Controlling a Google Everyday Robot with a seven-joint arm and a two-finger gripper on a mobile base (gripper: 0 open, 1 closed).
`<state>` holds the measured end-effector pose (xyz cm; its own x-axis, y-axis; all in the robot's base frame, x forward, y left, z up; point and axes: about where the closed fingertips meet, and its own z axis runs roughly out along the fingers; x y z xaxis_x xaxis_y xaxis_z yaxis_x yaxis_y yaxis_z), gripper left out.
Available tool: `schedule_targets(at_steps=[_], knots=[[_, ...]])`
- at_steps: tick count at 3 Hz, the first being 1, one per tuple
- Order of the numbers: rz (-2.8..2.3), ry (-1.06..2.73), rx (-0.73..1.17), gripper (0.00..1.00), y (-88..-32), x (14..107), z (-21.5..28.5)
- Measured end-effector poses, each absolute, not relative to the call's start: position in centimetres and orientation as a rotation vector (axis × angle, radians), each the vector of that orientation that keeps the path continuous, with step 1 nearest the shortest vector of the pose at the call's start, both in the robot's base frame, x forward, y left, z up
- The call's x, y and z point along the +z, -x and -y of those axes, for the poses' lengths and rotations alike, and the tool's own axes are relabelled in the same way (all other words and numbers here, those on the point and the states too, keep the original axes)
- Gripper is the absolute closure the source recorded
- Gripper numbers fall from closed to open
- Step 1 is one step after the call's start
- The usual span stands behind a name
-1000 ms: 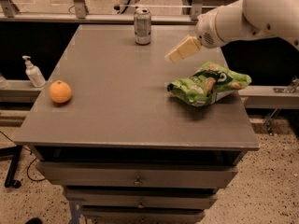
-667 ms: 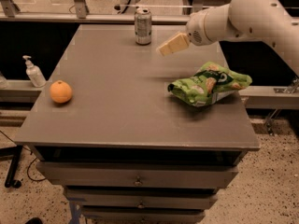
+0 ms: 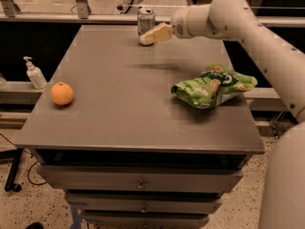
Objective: Move 7up can near orange
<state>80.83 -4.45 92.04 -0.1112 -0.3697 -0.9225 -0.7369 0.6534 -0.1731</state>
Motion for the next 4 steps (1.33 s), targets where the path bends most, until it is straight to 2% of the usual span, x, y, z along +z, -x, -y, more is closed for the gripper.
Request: schedule_targets(at_steps=[2,3,4], knots=[[-1.689,0.851,0.491,0.0,-86.4,91.3,0.1],[-1.714,0.84,0.483,0.17,-88.2,90.1,-0.5],[-1.73,0.826,0.476,0.41,-88.9,89.4,-0.2]])
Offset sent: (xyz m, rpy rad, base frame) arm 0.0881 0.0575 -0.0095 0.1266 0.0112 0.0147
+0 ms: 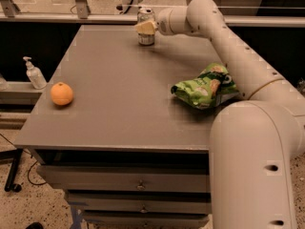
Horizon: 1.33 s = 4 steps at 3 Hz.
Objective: Move 7up can near orange
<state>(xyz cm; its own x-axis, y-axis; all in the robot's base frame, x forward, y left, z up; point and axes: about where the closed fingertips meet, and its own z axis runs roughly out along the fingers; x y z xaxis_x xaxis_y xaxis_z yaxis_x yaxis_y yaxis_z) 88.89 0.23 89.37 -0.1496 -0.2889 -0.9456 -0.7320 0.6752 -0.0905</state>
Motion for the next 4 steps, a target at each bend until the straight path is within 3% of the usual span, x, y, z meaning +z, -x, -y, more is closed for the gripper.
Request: schedule_targets(at_steps=[2,3,4], knots=[[-1.683,0.868,0.59,0.87,-85.3,91.6,-1.0],[-1.609,0.983,0.709,1.0,-80.4,93.7,-3.6],[-1.506,1.142,0.816,1.0,-74.6,94.7,-7.7]])
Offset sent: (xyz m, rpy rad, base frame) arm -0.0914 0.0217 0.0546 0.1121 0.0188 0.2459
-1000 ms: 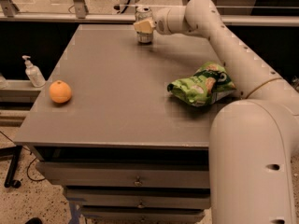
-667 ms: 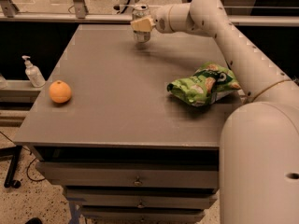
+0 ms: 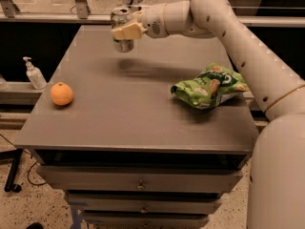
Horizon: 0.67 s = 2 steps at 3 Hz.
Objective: Move 7up can near orange
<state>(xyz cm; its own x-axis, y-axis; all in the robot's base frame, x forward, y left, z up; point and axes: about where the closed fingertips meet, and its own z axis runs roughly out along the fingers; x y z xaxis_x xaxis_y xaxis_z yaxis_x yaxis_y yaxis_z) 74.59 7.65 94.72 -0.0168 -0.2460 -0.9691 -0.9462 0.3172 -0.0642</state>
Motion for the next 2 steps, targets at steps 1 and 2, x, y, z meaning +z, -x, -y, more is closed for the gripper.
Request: schedule_targets(at_steps=[1,2], knots=[[-1.417,1.284,0.894,1.0,-69.3,94.1,-11.6],[-1.355,1.389,0.965,1.0,-65.4,93.1,-14.4]])
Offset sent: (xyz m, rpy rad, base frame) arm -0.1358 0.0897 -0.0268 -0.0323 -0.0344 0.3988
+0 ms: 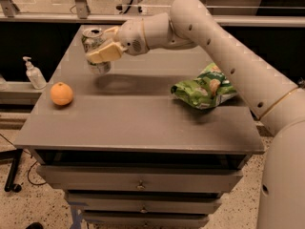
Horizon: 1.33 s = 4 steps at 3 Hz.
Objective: Move 7up can near orange
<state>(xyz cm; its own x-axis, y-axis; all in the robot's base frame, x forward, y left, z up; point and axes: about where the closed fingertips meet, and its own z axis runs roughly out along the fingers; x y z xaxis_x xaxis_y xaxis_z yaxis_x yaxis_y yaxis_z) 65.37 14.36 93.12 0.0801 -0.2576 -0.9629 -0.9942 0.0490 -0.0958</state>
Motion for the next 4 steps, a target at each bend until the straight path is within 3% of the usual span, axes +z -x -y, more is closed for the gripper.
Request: schedule_targets(at_steps=[3,4], knots=[[-1.296,1.528,1.094,1.0,-59.9,90.3,-17.6],[-1.301,1.551,1.11,0.82,-59.3,89.6,-18.0]])
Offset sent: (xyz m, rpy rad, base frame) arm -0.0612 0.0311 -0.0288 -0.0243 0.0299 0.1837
